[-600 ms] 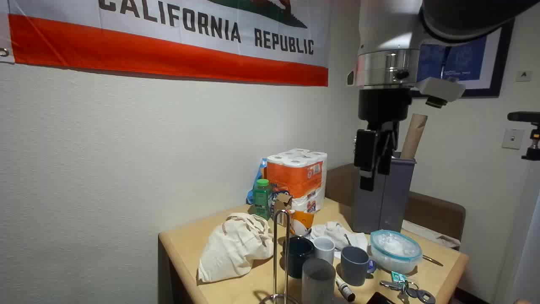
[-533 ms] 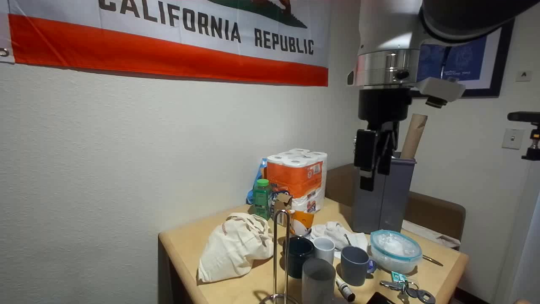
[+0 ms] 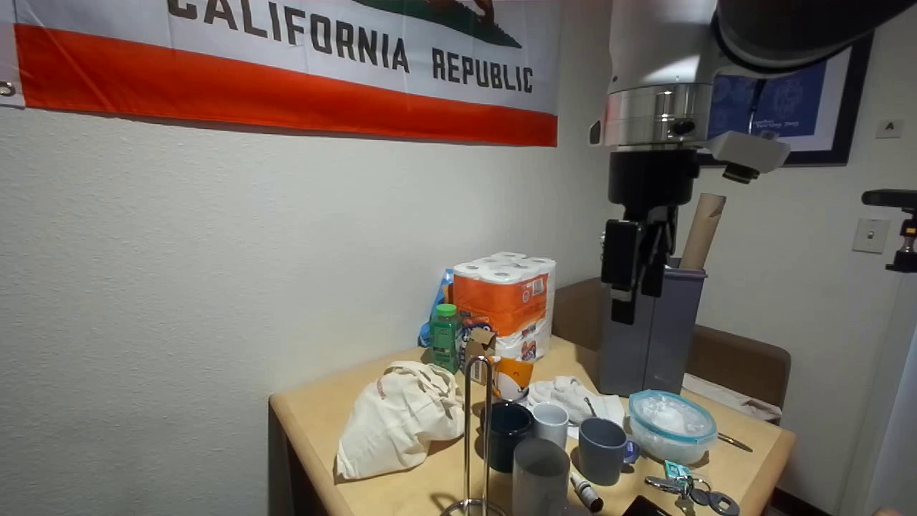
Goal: Pick up the towel from the table, wipe the black cup and put the towel back on the table
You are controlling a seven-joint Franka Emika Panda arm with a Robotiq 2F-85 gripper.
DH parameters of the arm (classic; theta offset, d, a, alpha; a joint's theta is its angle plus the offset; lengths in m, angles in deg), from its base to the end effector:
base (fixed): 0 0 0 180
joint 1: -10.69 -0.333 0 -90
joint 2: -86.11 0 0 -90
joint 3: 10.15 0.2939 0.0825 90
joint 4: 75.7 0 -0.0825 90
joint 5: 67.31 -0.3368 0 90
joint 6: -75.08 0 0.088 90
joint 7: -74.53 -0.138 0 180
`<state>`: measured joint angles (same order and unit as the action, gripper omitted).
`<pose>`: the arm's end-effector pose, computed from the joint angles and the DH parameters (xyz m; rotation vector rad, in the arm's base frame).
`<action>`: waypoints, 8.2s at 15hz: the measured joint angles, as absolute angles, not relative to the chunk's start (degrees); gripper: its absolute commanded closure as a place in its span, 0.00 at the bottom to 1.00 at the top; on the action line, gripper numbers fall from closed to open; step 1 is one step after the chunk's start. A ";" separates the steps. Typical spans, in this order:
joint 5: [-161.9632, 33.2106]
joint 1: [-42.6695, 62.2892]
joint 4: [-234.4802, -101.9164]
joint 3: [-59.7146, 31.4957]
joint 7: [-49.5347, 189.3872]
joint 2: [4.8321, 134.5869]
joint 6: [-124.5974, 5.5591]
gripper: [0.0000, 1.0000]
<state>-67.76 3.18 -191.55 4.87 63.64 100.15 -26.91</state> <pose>0.4079 0.1786 0.5083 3.0727 0.2988 0.0170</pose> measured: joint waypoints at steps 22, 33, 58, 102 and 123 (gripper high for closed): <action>-66.73 11.07 -182.48 -11.89 64.09 71.63 -47.35 0.00; -68.75 14.80 -172.95 -14.83 64.02 58.81 -48.97 0.00; -68.77 17.95 -166.28 -15.09 64.33 41.69 -53.20 0.00; -66.05 7.81 -132.64 -13.59 59.16 41.58 -4.73 0.98; -67.31 7.33 -124.64 -7.24 64.16 27.24 -21.39 0.98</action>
